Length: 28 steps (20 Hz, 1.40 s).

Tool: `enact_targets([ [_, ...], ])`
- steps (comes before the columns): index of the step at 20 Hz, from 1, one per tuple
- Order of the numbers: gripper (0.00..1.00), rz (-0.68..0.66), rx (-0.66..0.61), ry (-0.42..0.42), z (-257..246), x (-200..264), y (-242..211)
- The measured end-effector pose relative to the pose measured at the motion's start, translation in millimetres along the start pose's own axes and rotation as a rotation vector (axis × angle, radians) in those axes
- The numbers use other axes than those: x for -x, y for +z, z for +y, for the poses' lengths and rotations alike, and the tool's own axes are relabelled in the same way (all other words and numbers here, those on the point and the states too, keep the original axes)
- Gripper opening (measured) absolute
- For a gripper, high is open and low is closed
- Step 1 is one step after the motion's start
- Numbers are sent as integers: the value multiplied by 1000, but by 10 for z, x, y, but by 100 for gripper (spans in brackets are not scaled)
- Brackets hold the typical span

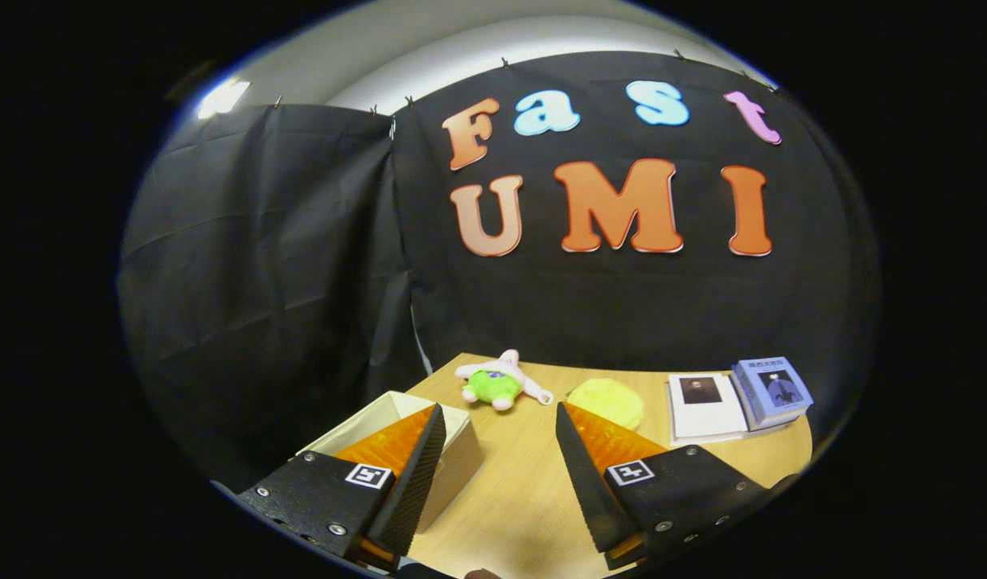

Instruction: Open the storage box then place both shoes into the box .Put the left shoe in first, then the right shoe, with the right side of both shoes facing outward in a uniform manner.

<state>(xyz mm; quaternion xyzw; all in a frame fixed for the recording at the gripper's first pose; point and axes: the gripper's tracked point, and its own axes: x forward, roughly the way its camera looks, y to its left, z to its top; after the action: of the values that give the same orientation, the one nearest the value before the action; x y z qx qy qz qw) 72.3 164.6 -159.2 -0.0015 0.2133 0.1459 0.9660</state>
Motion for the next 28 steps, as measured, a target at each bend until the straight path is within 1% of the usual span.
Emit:
enact_targets([
  [3,83,-63,38,-93,-523,251,-15],
  [6,83,-149,88,-160,-860,591,42],
  [8,86,-228,126,-222,-1104,815,124],
  [9,88,-258,144,-245,-1198,932,153],
  [12,89,-336,162,-283,-1348,1247,247],
  [14,92,-399,165,-316,-1441,1414,333],
  [16,94,-467,181,-337,-1489,1574,422],
  [17,95,-488,200,-326,-1468,1611,427],
  [20,96,-500,236,-322,-1443,1656,361],
  [25,97,-552,229,-320,-1356,1751,408],
  [28,98,-575,277,-350,-1386,1791,422],
])
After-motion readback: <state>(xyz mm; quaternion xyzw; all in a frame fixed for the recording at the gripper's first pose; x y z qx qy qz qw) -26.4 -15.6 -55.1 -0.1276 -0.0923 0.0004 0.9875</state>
